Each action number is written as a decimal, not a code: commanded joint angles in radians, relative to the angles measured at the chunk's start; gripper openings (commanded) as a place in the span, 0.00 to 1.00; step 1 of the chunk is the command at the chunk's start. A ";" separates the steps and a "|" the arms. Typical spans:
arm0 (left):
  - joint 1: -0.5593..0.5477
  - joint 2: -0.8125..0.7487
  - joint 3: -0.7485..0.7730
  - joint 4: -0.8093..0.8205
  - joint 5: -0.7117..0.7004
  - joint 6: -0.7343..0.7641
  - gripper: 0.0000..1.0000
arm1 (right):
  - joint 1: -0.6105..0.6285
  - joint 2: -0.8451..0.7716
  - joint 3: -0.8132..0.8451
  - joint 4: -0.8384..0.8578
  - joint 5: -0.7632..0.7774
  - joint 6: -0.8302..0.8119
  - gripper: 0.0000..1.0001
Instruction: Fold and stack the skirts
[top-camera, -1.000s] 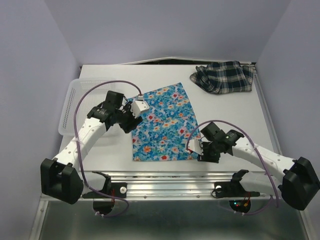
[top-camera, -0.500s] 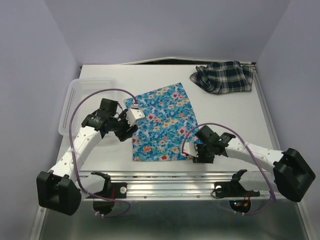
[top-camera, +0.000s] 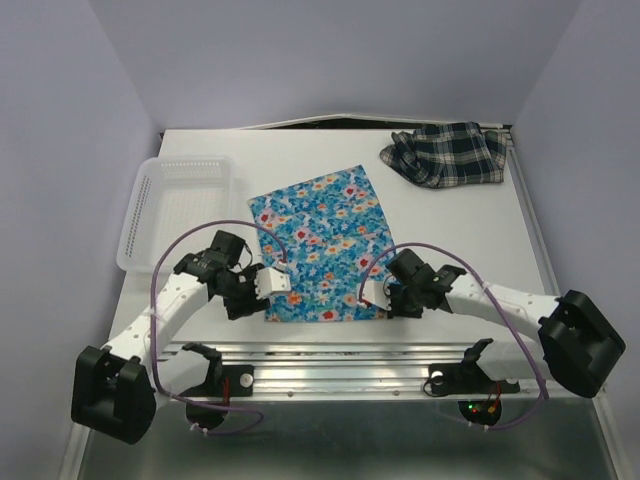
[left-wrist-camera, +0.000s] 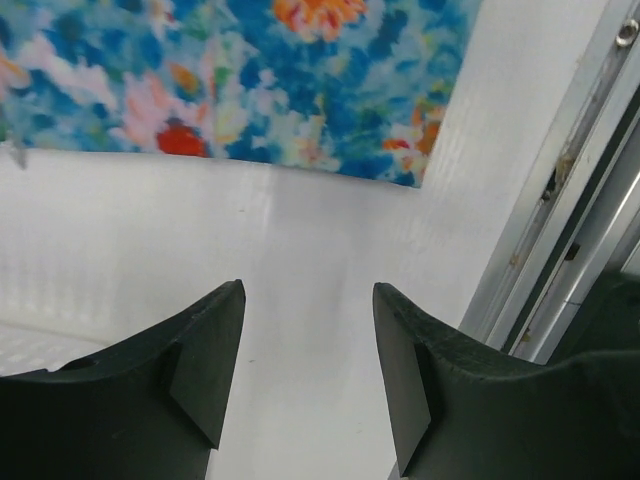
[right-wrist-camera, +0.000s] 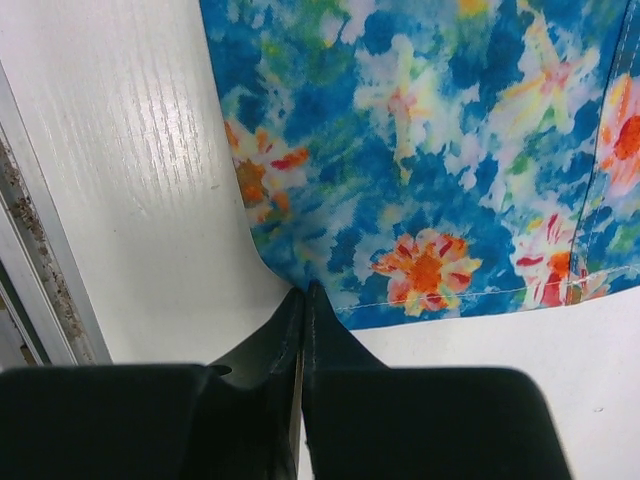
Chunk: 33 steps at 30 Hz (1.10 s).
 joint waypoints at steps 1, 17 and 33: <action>-0.063 -0.075 -0.061 0.021 -0.039 0.105 0.65 | 0.008 -0.036 0.014 -0.022 0.009 0.072 0.01; -0.370 -0.033 -0.212 0.253 -0.180 0.099 0.56 | -0.021 -0.030 0.115 -0.081 -0.043 0.160 0.01; -0.449 0.006 -0.212 0.234 -0.134 0.107 0.53 | -0.069 -0.012 0.132 -0.084 -0.064 0.207 0.01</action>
